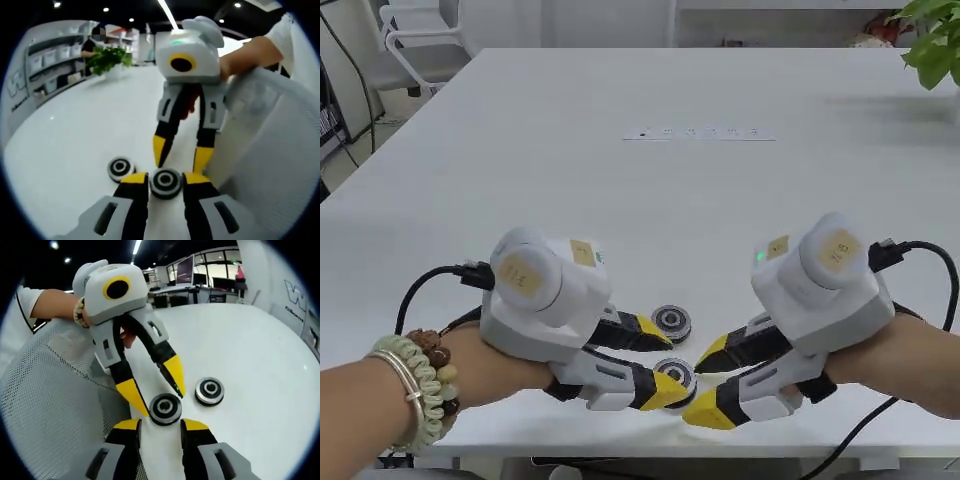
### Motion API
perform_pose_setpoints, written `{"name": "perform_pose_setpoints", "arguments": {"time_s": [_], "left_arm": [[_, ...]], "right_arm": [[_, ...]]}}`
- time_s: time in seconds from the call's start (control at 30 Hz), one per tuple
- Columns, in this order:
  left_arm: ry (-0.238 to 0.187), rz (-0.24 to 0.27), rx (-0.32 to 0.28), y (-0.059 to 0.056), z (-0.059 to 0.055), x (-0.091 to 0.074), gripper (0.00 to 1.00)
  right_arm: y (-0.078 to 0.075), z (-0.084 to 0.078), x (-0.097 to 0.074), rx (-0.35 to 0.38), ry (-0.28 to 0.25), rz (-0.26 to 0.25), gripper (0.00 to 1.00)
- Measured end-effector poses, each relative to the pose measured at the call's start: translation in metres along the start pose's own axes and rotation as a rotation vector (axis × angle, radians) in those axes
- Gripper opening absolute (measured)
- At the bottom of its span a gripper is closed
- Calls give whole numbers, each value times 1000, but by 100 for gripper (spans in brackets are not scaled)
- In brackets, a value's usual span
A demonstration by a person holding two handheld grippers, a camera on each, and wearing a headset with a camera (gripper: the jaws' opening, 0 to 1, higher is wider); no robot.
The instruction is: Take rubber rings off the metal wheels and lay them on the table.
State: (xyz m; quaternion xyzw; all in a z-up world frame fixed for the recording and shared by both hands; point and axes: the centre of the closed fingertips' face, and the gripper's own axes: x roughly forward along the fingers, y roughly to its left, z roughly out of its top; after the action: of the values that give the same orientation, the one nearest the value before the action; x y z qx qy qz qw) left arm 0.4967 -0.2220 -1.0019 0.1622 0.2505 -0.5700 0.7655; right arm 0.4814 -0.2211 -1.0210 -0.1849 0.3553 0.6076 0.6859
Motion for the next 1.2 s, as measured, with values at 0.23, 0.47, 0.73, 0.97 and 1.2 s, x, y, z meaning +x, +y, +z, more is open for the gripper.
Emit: {"name": "perform_pose_setpoints", "arguments": {"time_s": [0.23,0.47,0.73,0.97,1.2], "left_arm": [[10,-1,1,-1,-4,3,19],[6,8,32,0,-4,2,15],[-16,9,15,2,-3,2,15],[-39,10,-5,6,-3,5,14],[-48,17,-12,6,-4,4,14]], "right_arm": [[-1,-2,1,5,6,-8,25],[-3,-1,1,9,-3,-14,21],[-7,0,1,14,-6,-29,16],[-9,-4,1,-47,17,-48,10],[-13,-5,0,-70,26,-63,4]]}}
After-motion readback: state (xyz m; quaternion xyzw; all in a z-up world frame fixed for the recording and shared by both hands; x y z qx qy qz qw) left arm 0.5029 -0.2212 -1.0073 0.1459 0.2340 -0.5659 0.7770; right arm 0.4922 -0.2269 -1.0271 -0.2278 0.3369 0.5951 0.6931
